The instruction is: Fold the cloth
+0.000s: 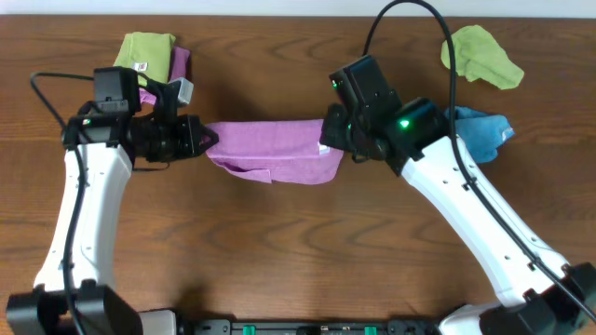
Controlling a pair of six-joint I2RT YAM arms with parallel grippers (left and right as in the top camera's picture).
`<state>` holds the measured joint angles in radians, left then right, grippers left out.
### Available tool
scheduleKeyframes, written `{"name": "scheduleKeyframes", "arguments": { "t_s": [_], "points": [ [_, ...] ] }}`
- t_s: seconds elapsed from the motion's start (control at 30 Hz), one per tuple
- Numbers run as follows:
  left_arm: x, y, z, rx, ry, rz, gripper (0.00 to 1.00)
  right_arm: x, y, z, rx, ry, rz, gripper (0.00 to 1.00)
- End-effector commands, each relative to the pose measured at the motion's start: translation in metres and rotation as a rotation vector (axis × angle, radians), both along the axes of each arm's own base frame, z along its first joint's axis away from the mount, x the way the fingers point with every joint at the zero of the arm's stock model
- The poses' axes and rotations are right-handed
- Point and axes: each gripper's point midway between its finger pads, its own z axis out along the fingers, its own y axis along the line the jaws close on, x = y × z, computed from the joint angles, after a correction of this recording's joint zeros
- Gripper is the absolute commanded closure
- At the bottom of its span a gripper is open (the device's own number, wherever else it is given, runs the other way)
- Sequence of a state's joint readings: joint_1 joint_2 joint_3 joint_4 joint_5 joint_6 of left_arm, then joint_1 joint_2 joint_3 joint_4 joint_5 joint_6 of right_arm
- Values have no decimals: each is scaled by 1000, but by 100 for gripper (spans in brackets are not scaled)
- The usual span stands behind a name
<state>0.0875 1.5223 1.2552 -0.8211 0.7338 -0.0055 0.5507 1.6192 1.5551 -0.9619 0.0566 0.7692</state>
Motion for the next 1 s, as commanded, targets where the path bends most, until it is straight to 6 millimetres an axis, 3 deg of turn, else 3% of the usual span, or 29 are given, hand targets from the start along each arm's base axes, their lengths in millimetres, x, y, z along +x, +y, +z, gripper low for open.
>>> {"name": "scheduleKeyframes", "arguments": {
  "t_s": [0.0,0.13,0.3,0.37,0.43,0.5,0.57,0.67,0.73,0.87,0.97],
  "points": [
    [20,16,-17,43,12,76,94,30,-39,3,-133,-104,-98,99],
    [53,19,-25,19,-42,127,94,69,-34,-5,-130,-187,-94,99],
    [93,18,-38,36,-127,166,94,121,-18,-40,-142,-264,-68,99],
    [106,19,-46,47,-144,193,94,134,-16,-51,-146,-286,-80,99],
    [111,18,-52,33,-132,208,94,133,-14,-60,-146,-267,-71,98],
    [105,17,-52,26,-106,206,94,117,-12,-60,-155,-217,-42,99],
    [93,16,-43,30,-108,168,94,94,-12,-45,-172,-185,-18,99],
    [59,15,-30,71,-73,103,94,58,-12,-13,-174,-176,22,99],
    [33,14,-27,92,-12,70,94,34,-16,-3,-173,-138,23,99],
    [-30,12,-24,136,147,-5,94,-31,-35,-7,-202,60,-14,99],
    [-59,18,-21,186,217,-13,94,-65,-41,-11,-257,149,-1,99]
  ]
}}
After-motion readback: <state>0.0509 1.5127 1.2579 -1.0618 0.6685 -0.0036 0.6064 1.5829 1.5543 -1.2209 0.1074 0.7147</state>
